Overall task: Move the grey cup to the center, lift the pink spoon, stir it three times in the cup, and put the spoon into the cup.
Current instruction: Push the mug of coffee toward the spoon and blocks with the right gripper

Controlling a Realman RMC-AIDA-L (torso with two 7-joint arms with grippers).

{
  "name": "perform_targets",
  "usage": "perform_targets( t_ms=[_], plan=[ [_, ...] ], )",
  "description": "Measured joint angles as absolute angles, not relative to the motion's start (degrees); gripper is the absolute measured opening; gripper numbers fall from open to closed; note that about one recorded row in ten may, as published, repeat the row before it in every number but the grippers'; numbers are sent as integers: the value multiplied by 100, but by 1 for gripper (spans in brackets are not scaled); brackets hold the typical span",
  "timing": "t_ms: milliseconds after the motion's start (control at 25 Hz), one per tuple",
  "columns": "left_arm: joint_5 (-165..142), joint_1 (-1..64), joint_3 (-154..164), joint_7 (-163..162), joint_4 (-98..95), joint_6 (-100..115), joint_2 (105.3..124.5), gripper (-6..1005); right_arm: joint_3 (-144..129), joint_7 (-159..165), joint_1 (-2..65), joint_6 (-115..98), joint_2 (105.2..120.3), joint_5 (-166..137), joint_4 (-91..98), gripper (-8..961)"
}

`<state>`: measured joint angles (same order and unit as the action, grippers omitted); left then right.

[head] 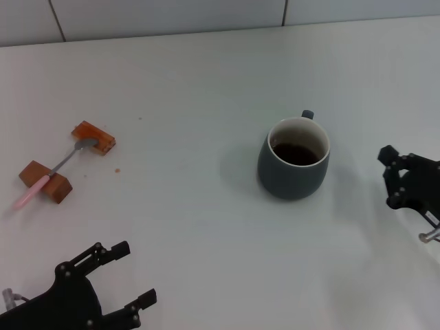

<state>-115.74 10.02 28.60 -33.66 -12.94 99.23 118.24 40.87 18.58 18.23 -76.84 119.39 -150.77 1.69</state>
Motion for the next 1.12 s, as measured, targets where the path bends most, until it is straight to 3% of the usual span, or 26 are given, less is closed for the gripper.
perform_targets(
  t_ms=[1120],
  plan=[
    [-11566,1027,2786,-3375,-1301,9950,11821,844,3088,1362,2721,-5712,11949,-15109,-1560,35]
  ],
)
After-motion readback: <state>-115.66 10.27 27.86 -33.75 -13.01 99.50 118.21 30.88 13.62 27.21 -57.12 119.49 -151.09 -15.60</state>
